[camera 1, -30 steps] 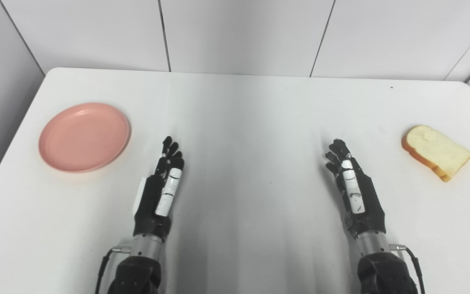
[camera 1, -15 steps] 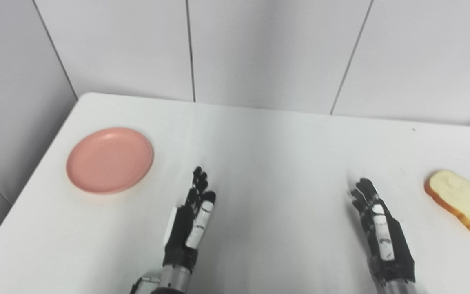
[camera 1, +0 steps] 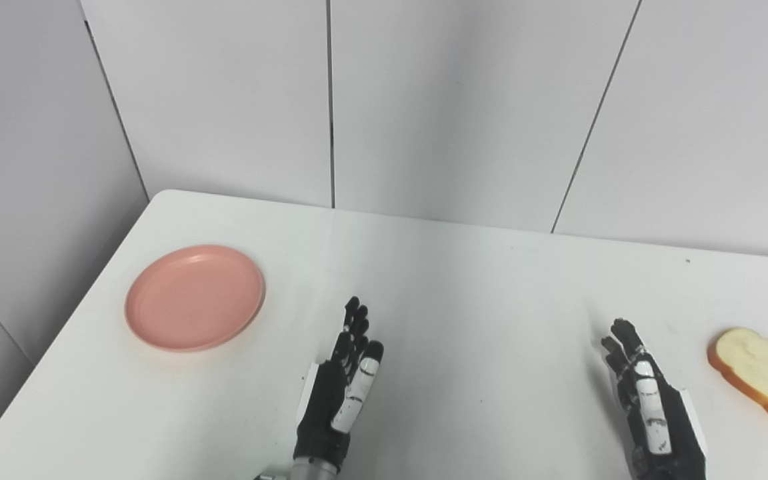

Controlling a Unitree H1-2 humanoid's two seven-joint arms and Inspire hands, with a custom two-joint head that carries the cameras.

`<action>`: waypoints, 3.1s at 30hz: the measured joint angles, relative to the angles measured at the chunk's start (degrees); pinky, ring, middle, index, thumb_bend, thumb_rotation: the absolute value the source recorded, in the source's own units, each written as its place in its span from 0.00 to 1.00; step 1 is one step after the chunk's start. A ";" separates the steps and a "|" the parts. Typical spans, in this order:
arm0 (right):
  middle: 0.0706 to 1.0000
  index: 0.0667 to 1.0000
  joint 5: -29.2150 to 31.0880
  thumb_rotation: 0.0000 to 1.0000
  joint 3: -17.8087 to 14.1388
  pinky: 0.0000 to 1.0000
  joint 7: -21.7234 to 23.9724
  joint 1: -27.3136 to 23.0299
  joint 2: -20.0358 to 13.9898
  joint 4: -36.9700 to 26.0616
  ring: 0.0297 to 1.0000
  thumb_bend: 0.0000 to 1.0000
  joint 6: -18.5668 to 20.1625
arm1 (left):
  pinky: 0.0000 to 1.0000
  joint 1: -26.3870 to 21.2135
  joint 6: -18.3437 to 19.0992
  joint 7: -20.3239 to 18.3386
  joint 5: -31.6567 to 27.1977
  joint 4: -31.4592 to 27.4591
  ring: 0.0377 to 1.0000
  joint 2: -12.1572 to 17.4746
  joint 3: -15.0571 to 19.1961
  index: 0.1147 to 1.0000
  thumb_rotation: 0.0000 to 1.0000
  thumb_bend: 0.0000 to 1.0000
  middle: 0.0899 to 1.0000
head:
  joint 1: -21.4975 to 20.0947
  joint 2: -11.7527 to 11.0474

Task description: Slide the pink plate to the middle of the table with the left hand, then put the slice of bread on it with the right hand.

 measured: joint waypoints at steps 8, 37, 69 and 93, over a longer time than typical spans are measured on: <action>0.94 0.90 0.02 0.90 -0.07 1.00 -0.08 -0.33 0.17 0.09 0.94 0.78 -0.75 | 0.92 -0.16 -6.69 3.03 2.37 -0.86 0.92 0.05 1.59 0.98 0.84 0.76 0.93 | -0.35 0.88; 0.93 0.88 -0.52 0.90 -0.57 0.97 -0.31 -0.40 1.05 -0.43 0.93 0.76 -0.67 | 0.80 -23.24 2.81 -0.58 -15.55 3.86 0.80 26.07 25.25 0.71 0.85 0.98 0.77 | 0.09 1.23; 0.91 0.85 -0.09 0.88 0.64 0.94 -0.36 2.00 1.83 -3.96 0.92 0.78 1.87 | 0.70 -29.76 -0.62 -6.09 -23.68 41.23 0.77 31.96 30.91 0.73 0.78 0.98 0.75 | -1.67 3.25; 0.89 0.85 -1.43 0.89 1.38 0.92 -0.64 3.64 2.65 -6.33 0.89 0.77 3.49 | 0.76 -28.95 -4.31 -11.55 -24.02 40.09 0.79 29.19 26.65 0.81 0.82 0.86 0.81 | -3.34 5.36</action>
